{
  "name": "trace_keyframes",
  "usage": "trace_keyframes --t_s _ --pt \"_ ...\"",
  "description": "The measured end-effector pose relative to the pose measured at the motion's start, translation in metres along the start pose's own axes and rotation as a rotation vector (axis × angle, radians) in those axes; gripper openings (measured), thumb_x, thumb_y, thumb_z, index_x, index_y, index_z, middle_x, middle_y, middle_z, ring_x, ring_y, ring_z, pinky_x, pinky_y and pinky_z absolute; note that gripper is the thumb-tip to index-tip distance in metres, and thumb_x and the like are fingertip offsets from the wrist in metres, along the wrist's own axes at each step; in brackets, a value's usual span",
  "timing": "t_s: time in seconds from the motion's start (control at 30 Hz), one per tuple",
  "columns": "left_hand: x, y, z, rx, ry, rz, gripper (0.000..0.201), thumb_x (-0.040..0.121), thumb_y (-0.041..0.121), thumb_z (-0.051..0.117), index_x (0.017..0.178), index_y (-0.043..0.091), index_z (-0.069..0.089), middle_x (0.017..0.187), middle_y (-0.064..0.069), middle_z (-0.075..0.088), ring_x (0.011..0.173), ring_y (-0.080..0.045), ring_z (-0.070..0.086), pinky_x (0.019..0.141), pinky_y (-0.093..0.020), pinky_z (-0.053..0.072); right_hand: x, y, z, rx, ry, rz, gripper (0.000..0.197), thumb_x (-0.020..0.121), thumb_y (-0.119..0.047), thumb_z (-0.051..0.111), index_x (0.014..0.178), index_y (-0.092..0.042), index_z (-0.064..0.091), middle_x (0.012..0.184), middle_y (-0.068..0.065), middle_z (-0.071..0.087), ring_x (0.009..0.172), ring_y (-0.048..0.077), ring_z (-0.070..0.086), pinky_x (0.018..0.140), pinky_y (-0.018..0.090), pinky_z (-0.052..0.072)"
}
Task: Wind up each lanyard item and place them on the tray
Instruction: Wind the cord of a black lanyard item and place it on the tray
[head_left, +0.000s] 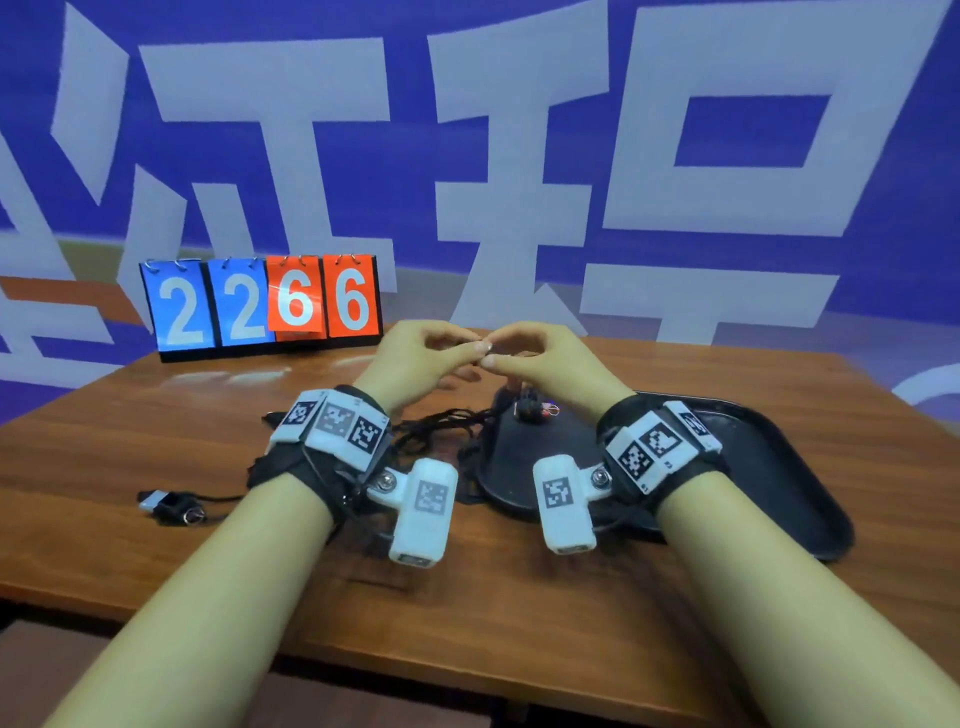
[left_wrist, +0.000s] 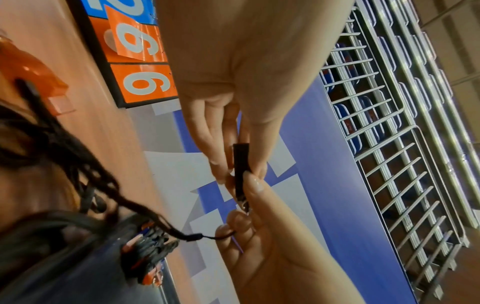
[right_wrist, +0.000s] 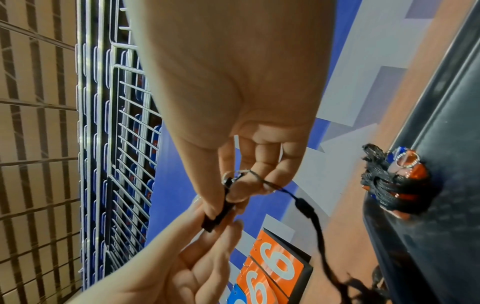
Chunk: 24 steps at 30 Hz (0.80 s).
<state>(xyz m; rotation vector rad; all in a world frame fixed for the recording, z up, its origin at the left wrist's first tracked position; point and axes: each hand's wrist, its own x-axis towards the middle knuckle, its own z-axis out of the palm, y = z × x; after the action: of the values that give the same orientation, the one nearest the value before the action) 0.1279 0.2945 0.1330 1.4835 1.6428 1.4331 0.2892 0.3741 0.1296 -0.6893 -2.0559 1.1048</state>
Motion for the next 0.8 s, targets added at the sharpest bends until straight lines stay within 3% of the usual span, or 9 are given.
trace_keyframes --t_s 0.07,0.13,0.27,0.37,0.47,0.63,0.7,0.8 --pt "0.004 0.002 0.002 -0.04 0.065 0.033 0.026 0.084 0.016 0.078 0.108 0.006 0.074 0.096 -0.008 0.076 0.087 -0.015 0.074 0.073 -0.021 0.057 0.003 0.001 -0.001 0.04 0.008 0.009 0.03 0.085 -0.009 0.074 0.113 -0.01 0.064 0.099 0.005 0.069 0.077 0.014 0.064 0.066 0.018 0.054" --pt "0.006 0.003 0.002 -0.155 0.137 0.031 0.027 0.081 0.009 0.079 0.106 0.001 0.073 0.096 -0.012 0.075 0.086 -0.017 0.075 0.077 -0.023 0.058 0.005 0.007 0.0 0.075 0.038 0.047 0.034 0.084 -0.003 0.072 0.115 -0.01 0.06 0.096 0.001 0.066 0.074 0.012 0.063 0.062 0.015 0.053" --pt "0.005 0.001 0.002 -0.297 0.217 0.036 0.025 0.083 0.0 0.075 0.107 -0.004 0.071 0.097 -0.017 0.072 0.083 -0.018 0.074 0.076 -0.022 0.059 0.007 0.025 -0.001 0.008 0.093 0.147 0.012 0.091 -0.006 0.064 0.103 -0.004 0.068 0.077 0.0 0.068 0.057 0.004 0.058 0.056 0.014 0.044" --pt "0.004 -0.003 -0.002 -0.327 0.268 0.05 0.025 0.086 -0.001 0.072 0.11 -0.003 0.069 0.089 -0.007 0.071 0.078 -0.009 0.073 0.079 -0.024 0.06 0.004 0.03 -0.003 0.068 0.093 0.162 0.011 0.095 -0.013 0.06 0.095 -0.006 0.069 0.073 -0.001 0.069 0.059 0.004 0.059 0.058 0.019 0.042" --pt "0.006 -0.011 -0.005 -0.321 0.268 0.036 0.027 0.089 0.003 0.069 0.116 0.002 0.067 0.097 -0.004 0.071 0.081 -0.004 0.073 0.083 -0.024 0.059 0.003 0.023 -0.009 0.221 0.151 0.182 0.013 0.098 -0.014 0.057 0.091 -0.01 0.067 0.069 0.001 0.063 0.062 0.015 0.054 0.057 0.021 0.044" --pt "0.007 -0.019 -0.002 -0.248 0.247 0.004 0.024 0.095 0.021 0.064 0.115 0.008 0.071 0.104 -0.002 0.073 0.091 -0.011 0.071 0.072 -0.02 0.058 0.008 0.004 -0.012 0.381 0.287 0.081 0.013 0.097 -0.015 0.059 0.092 -0.008 0.069 0.056 -0.006 0.039 0.044 0.006 0.038 0.055 0.023 0.049" --pt "0.008 -0.019 -0.001 -0.226 0.255 -0.019 0.026 0.096 0.032 0.063 0.111 0.012 0.072 0.102 0.004 0.071 0.093 -0.009 0.069 0.069 -0.02 0.057 0.008 -0.001 -0.012 0.448 0.322 0.04 0.01 0.095 -0.012 0.06 0.101 -0.007 0.066 0.061 -0.004 0.043 0.044 0.006 0.035 0.049 0.022 0.042" --pt "0.009 -0.02 -0.001 -0.242 0.285 -0.029 0.02 0.097 0.036 0.06 0.096 0.02 0.07 0.095 0.002 0.069 0.087 -0.008 0.068 0.069 -0.021 0.058 0.005 -0.004 -0.012 0.466 0.331 -0.051 0.019 0.093 -0.004 0.059 0.111 -0.007 0.063 0.081 0.004 0.066 0.044 0.004 0.038 0.045 0.019 0.035"
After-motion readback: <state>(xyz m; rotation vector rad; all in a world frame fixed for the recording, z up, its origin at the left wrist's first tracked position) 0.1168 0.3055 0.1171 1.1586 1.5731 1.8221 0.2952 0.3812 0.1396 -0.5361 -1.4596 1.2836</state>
